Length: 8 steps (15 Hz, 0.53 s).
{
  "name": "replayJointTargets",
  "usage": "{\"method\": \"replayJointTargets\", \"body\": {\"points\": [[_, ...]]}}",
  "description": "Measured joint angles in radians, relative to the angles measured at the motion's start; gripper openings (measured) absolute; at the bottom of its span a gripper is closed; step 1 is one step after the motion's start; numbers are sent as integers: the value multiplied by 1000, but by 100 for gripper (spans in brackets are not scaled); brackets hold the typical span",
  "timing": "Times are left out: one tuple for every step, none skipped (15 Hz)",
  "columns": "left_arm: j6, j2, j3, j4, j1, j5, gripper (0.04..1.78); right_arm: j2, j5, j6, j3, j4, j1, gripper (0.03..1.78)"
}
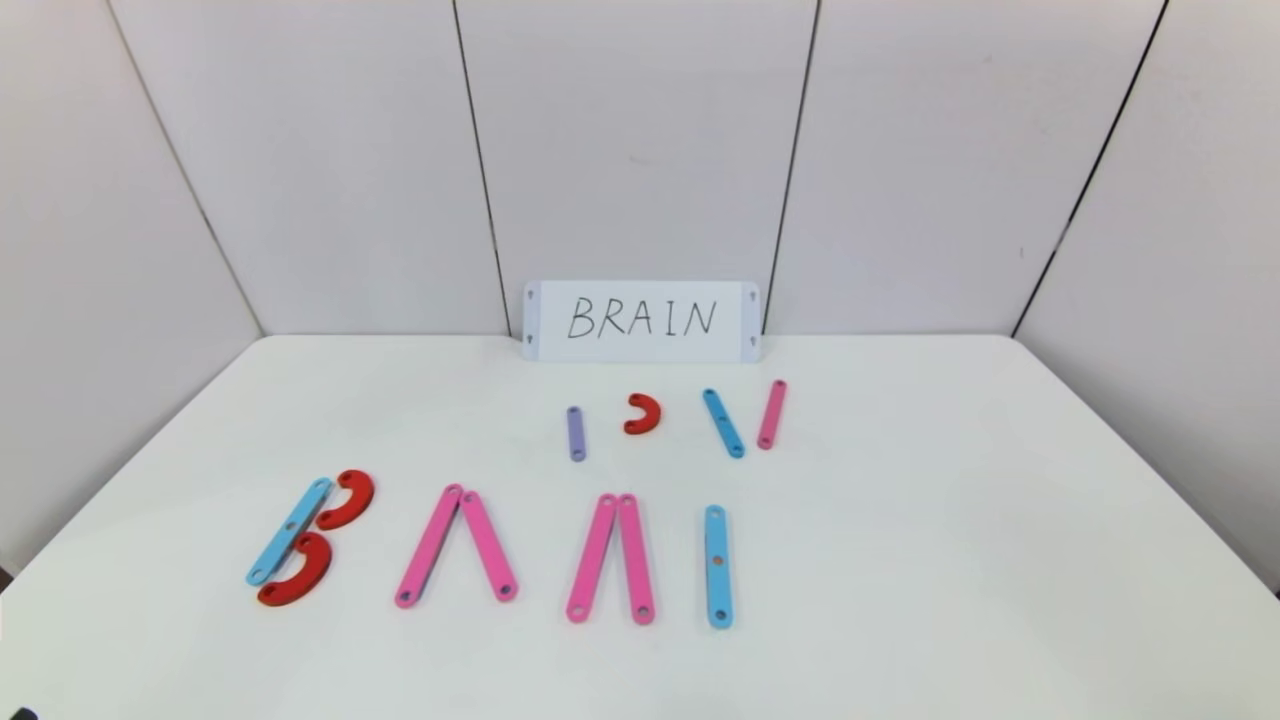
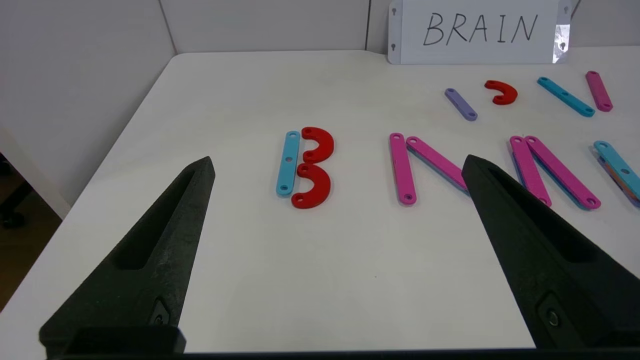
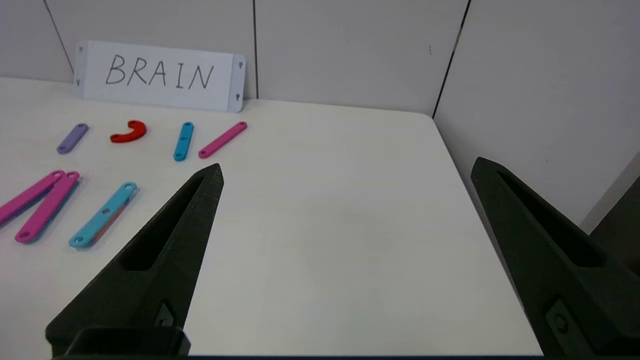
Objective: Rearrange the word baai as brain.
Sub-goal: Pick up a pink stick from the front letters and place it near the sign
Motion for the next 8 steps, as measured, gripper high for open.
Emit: {"method": "replayJointTargets", "body": {"points": [[0, 53, -40, 1, -1, -2, 173, 57, 1, 0, -60, 4, 1, 173], [1, 119, -86, 3, -1, -4, 173, 116, 2, 0, -119, 15, 2, 173], [1, 188, -135, 3, -2, -6, 173, 182, 3, 0, -181, 31, 3, 173], [2, 250, -177, 4, -3, -8, 173, 244, 6, 0, -237, 45, 4, 173], [3, 319, -225, 4, -4, -13, 173, 306, 13, 1, -292, 61, 4, 173], [4, 395, -280, 6, -4, -21, 173, 369, 22, 1, -346, 83, 4, 173], [5, 465, -333, 12, -4, -31, 173, 436, 33, 3, -407, 110, 5, 173], [6, 540, -394, 24, -5, -45, 173, 497, 45, 4, -464, 141, 9, 173]]}}
